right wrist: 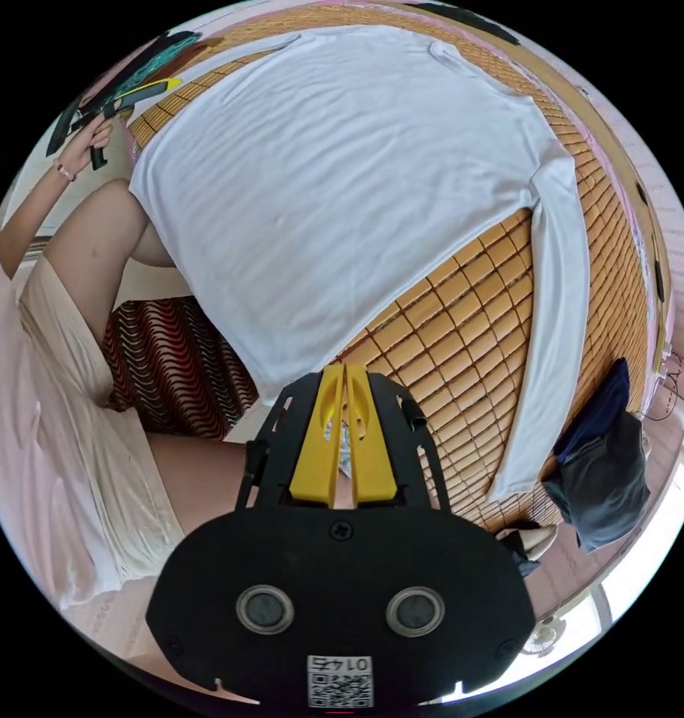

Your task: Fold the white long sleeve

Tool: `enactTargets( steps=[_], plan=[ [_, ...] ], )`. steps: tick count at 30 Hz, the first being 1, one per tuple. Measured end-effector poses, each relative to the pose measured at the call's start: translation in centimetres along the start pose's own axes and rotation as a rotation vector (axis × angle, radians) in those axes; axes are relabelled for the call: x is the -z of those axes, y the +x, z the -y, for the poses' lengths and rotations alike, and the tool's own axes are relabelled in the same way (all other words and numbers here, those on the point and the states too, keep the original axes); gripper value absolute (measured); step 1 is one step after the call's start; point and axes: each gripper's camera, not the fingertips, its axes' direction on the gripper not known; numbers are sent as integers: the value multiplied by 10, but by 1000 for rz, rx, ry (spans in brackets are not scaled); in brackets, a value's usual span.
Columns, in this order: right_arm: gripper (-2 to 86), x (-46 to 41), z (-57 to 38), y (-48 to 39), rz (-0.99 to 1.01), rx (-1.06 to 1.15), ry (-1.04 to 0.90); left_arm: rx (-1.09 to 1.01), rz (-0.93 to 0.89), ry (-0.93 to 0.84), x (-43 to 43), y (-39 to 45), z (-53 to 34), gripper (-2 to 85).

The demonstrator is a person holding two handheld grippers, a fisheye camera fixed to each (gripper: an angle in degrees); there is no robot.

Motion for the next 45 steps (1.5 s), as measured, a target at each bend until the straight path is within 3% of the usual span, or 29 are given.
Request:
enactTargets(
  steps=[5, 10, 17, 24, 31, 35, 39, 45],
  plan=[
    [-8, -13, -28, -53, -101, -45, 78, -36, -62, 132, 36, 9, -51, -9],
    [-9, -5, -87, -124, -183, -132, 167, -103, -19, 145, 84, 17, -97, -10],
    [-8, -13, -133, -168, -44, -213, 236, -68, -29, 255, 130, 11, -135, -4],
    [2, -13, -129, -209, -76, -156, 255, 22, 120, 400, 165, -18, -152, 15],
    [85, 7, -78, -237, -169, -11, 276, 184, 212, 490, 171, -82, -136, 40],
    [91, 26, -44, -242, -167, 62, 322, 274, 320, 522, 165, -123, -131, 52],
    [96, 51, 18, -247, -113, 149, 410, 438, 376, 592, 154, -160, -164, 63],
    [100, 94, 150, -277, 56, 335, 607, 560, 357, 521, 161, -229, -179, 65]
  ],
)
